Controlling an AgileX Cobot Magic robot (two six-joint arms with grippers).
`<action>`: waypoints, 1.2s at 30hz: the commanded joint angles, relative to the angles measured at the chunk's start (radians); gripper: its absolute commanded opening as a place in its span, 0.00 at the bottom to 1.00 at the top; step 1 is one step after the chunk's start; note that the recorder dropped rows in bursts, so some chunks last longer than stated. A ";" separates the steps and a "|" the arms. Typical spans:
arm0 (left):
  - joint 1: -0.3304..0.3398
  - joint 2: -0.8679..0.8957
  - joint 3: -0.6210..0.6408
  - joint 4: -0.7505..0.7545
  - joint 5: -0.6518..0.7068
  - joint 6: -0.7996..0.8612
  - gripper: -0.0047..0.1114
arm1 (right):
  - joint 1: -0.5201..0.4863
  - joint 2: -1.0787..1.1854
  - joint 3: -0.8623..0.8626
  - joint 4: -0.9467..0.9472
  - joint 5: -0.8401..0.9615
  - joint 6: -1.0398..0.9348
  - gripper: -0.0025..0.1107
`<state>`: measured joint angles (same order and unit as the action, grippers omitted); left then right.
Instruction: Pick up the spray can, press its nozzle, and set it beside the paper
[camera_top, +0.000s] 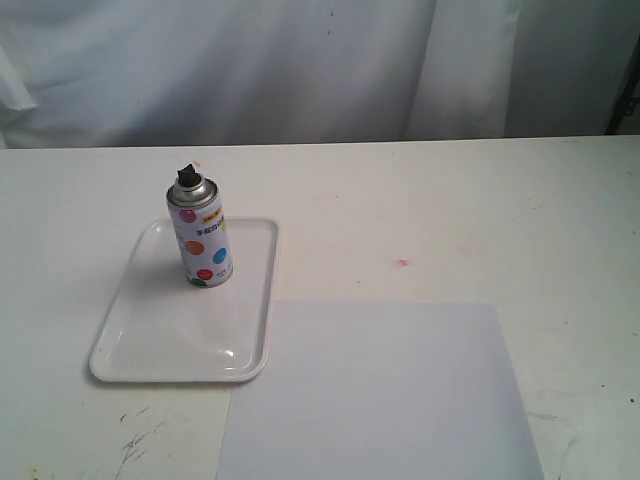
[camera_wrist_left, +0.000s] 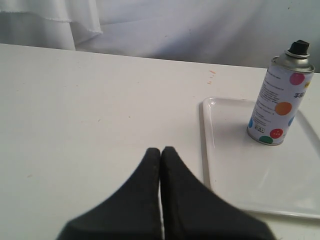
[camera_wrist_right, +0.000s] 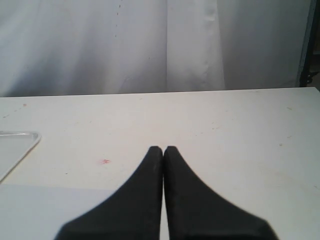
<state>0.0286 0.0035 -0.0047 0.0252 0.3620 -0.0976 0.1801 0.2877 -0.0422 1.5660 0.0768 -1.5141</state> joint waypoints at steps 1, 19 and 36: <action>0.003 -0.003 0.005 -0.011 -0.004 0.002 0.04 | -0.005 -0.002 0.001 -0.005 0.002 0.002 0.02; 0.003 -0.003 0.005 -0.011 -0.004 0.002 0.04 | -0.005 -0.002 0.001 -0.007 -0.020 0.020 0.02; 0.003 -0.003 0.005 -0.011 -0.004 0.002 0.04 | -0.005 -0.103 -0.102 -1.190 0.070 1.198 0.02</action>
<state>0.0286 0.0035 -0.0047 0.0252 0.3620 -0.0943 0.1801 0.1992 -0.1341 0.7047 0.0777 -0.6470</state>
